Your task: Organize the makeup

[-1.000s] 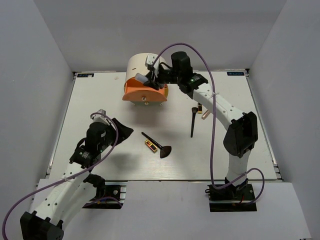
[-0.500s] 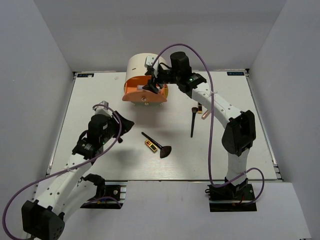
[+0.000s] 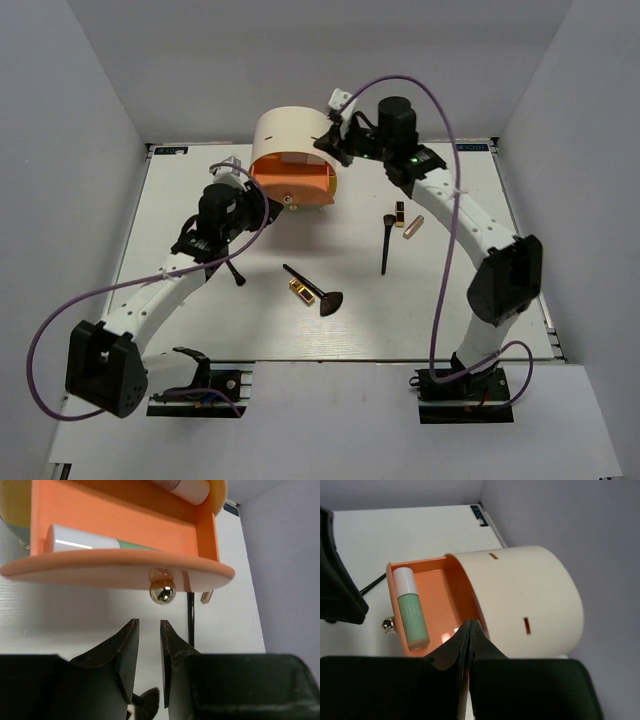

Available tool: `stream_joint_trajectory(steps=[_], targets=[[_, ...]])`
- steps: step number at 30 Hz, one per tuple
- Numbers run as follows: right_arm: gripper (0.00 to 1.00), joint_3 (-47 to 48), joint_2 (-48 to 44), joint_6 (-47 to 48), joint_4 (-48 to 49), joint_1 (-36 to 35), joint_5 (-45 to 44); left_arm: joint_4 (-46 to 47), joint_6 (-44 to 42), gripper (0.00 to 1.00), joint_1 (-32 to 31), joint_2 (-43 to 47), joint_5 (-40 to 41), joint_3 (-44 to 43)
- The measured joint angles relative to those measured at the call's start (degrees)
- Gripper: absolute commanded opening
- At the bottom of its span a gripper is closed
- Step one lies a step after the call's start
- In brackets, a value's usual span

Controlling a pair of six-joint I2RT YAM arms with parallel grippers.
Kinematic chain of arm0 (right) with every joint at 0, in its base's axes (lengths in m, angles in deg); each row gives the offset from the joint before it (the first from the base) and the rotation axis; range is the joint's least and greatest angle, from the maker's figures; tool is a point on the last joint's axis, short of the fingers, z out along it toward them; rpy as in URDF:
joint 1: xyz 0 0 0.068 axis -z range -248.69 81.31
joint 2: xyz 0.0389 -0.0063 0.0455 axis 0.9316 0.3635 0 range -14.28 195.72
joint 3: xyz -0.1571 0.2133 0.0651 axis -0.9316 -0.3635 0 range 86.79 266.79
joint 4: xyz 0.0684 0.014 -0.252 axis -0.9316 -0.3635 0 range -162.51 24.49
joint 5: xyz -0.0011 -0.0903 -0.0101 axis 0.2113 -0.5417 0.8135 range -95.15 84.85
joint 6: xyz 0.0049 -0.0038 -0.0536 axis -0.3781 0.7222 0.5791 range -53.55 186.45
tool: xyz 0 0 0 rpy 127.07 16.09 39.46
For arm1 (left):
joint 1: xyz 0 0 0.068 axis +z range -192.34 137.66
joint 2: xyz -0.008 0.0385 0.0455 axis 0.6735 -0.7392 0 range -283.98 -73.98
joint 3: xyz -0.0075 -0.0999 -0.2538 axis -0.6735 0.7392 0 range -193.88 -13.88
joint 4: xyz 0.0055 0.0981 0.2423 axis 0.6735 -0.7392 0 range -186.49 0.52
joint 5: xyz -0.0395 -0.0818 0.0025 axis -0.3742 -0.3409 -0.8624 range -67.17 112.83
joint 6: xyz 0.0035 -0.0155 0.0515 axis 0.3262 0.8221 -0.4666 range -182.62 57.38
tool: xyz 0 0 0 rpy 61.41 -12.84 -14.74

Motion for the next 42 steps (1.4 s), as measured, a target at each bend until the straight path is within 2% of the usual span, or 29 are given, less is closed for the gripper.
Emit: stream_joint_trajectory(steps=[6, 11, 23, 27, 31, 38, 40, 42], targets=[[0.00, -10.27, -12.68, -2.56, 3.85, 4.11, -0.76, 0.59, -0.46, 0.35, -0.11, -7.34, 0.11, -4.33], [0.00, -16.59, -18.67, -3.91, 5.64, 6.12, -0.79, 1.16, -0.63, 0.34, -0.09, -12.07, 1.11, -8.15], [0.00, -23.78, -22.47, -7.26, 5.55, 10.51, -0.02, 1.40, -1.42, 0.36, -0.09, -24.44, 6.40, -20.35], [0.00, -25.46, -24.11, -7.87, 5.66, 11.28, 0.46, 1.31, -1.38, 0.39, -0.11, -26.21, 9.11, -22.56], [0.00, -26.97, -25.03, -8.39, 5.79, 12.04, 1.38, 1.27, -1.07, 0.47, -0.11, -27.32, 10.73, -23.91], [0.00, -29.33, -25.46, -9.44, 5.77, 13.18, 2.47, 1.60, -0.48, 0.49, -0.11, -27.47, 11.23, -23.98], [0.04, -30.21, -26.01, -9.77, 5.79, 13.38, 2.69, 2.73, -0.39, 0.50, -0.09, -26.45, 10.69, -22.53], [0.14, -31.23, -26.77, -10.14, 5.79, 13.64, 2.89, 4.09, -0.11, 0.50, -0.11, -24.09, 9.79, -19.41]])
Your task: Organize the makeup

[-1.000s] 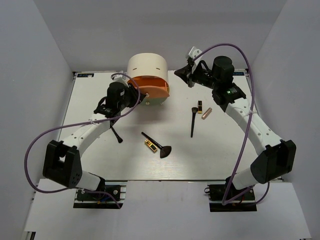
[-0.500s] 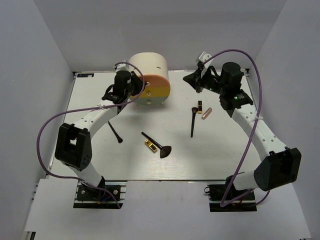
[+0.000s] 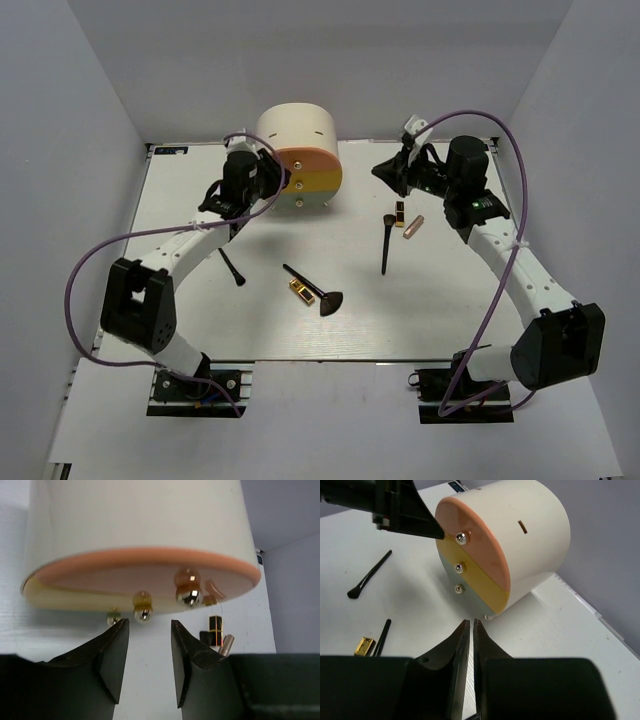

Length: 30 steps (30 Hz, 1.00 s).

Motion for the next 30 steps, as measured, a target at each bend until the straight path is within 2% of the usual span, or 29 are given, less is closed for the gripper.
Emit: stream_joint_trajectory(steps=[1, 3, 7, 10, 12, 14, 21, 30], targets=[[0.16, -0.61, -0.44, -0.04, 0.04, 0.11, 0.07, 0.66, 0.11, 0.49, 0.00, 1.75, -0.35, 2.19], [0.19, -1.70, -1.11, -0.15, 0.07, 0.13, 0.28, 1.84, 0.85, 0.41, 0.00, 5.95, -0.98, 6.84], [0.21, -3.96, -1.99, -0.46, 0.09, 0.33, 1.14, 4.42, 2.56, 0.36, 0.00, 11.89, -1.51, 12.72], [0.25, -5.77, -2.27, -0.52, 0.02, 0.39, 1.33, 5.44, 3.69, 0.37, 0.00, 12.07, -2.12, 13.40], [0.36, -6.80, -2.29, -0.66, -0.07, 0.42, 1.33, 6.38, 4.59, 0.40, 0.00, 10.45, -3.08, 13.35], [0.40, -7.72, -2.34, -0.68, -0.09, 0.42, 1.33, 6.64, 5.73, 0.42, 0.02, 7.30, -4.52, 12.72], [0.36, -10.67, -4.00, -0.70, 0.00, 0.55, 1.27, 6.54, 9.44, 0.43, 0.00, -4.07, -8.07, 10.05], [0.36, -12.15, -5.09, -0.68, 0.07, 1.64, 1.09, 12.61, 12.85, 0.54, 0.00, -5.16, -7.85, 9.99]])
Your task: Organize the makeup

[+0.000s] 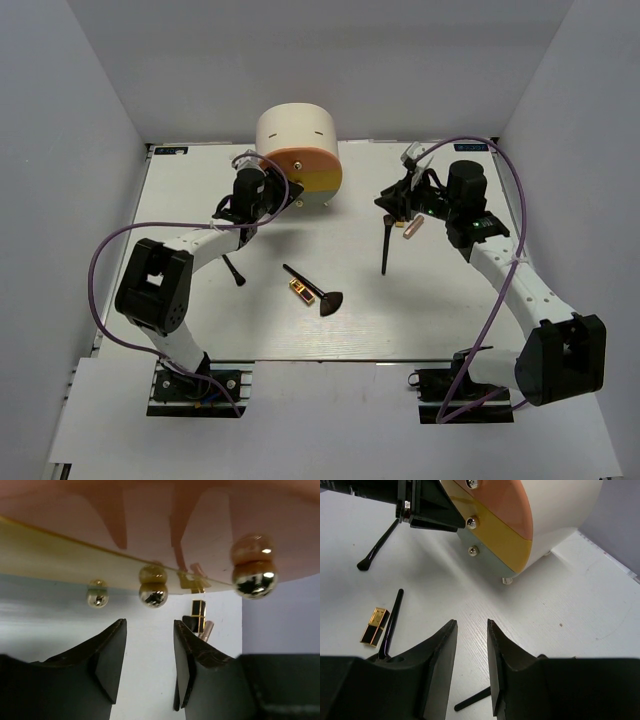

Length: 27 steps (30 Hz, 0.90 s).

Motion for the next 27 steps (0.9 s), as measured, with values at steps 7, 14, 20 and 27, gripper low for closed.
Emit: stream_joint_trajectory(steps=[7, 14, 20, 27], targets=[[0.36, -0.46, 0.00, -0.02, 0.33, 0.44, 0.00, 4.52, 2.05, 0.55, 0.00, -0.61, 0.42, -0.09], [0.36, -1.03, -0.02, -0.02, 0.35, 0.70, -0.02, 5.57, 2.67, 0.53, 0.00, -4.90, 0.70, -2.45], [0.36, -1.11, -0.04, -0.02, 0.35, 1.09, -0.04, 5.51, 2.95, 0.47, 0.00, -6.60, 1.27, -3.85], [0.36, -1.95, -0.39, -0.02, 0.79, 1.40, -0.04, 5.53, 3.23, 0.24, -0.22, -7.21, 2.01, -4.46]])
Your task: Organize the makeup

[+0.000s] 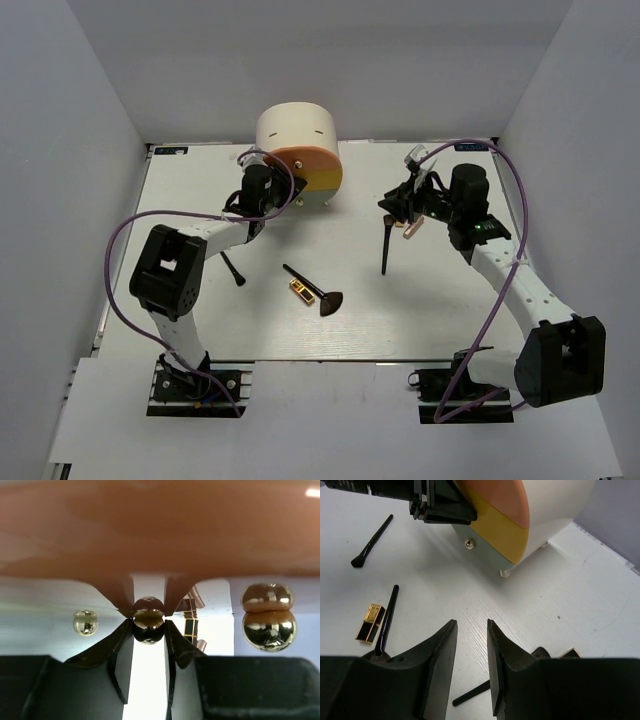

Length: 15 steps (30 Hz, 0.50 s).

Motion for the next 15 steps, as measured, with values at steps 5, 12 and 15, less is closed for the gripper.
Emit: stream_joint_trajectory(steps=[5, 12, 15], targets=[[0.41, -0.42, -0.63, 0.02, 0.33, 0.11, 0.02, 1.81, 0.33, 0.23, 0.00, 0.37, -0.24, 1.38], [0.47, -1.81, -0.83, 0.22, 0.35, 0.15, 0.02, 4.39, 0.68, 0.23, -0.02, 9.99, -1.40, 13.27], [0.48, -1.90, -0.81, 0.22, 0.35, 0.26, 0.04, 4.50, 0.96, 0.23, -0.28, 13.09, -1.86, 16.70]])
